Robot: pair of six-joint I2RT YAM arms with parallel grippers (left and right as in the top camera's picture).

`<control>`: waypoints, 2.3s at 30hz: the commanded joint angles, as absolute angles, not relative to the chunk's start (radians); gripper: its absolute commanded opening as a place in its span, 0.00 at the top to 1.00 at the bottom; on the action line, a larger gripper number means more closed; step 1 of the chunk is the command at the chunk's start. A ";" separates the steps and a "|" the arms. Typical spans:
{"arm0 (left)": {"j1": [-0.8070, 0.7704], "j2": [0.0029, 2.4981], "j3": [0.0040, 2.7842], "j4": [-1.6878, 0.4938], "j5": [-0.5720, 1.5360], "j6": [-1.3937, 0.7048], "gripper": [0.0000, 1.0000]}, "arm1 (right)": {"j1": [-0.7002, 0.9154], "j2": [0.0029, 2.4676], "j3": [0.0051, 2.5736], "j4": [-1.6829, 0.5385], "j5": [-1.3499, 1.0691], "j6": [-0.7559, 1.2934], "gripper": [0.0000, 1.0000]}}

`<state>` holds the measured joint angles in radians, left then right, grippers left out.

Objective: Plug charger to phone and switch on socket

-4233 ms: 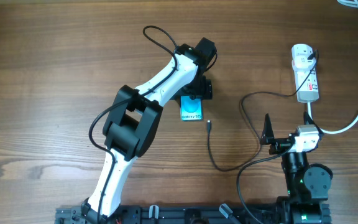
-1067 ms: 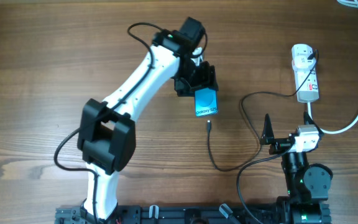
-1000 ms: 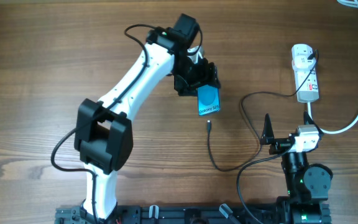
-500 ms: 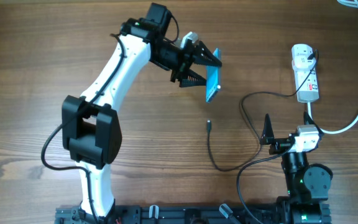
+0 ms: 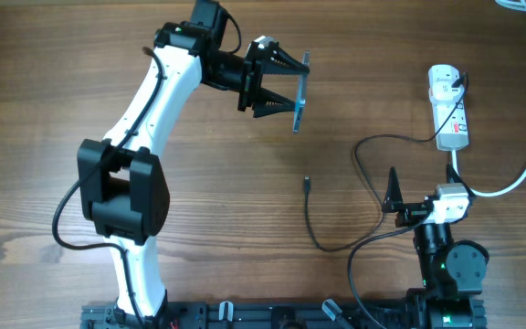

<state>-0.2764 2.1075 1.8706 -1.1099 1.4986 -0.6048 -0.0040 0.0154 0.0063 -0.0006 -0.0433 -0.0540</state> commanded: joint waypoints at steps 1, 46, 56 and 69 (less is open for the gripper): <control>-0.243 2.068 1.880 -1.108 1.570 -0.657 0.30 | -0.009 0.009 0.005 0.002 -0.033 -0.051 0.00; -0.098 2.068 1.880 -1.111 1.577 -0.772 0.32 | -0.009 0.009 0.005 0.002 -0.033 -0.052 0.00; -0.098 2.068 1.880 -1.111 1.577 -0.771 0.32 | -0.009 0.009 0.005 0.002 -0.033 -0.052 0.00; -0.098 2.068 1.880 -1.111 1.577 -0.771 0.32 | -0.009 0.009 0.005 0.002 -0.033 -0.051 0.00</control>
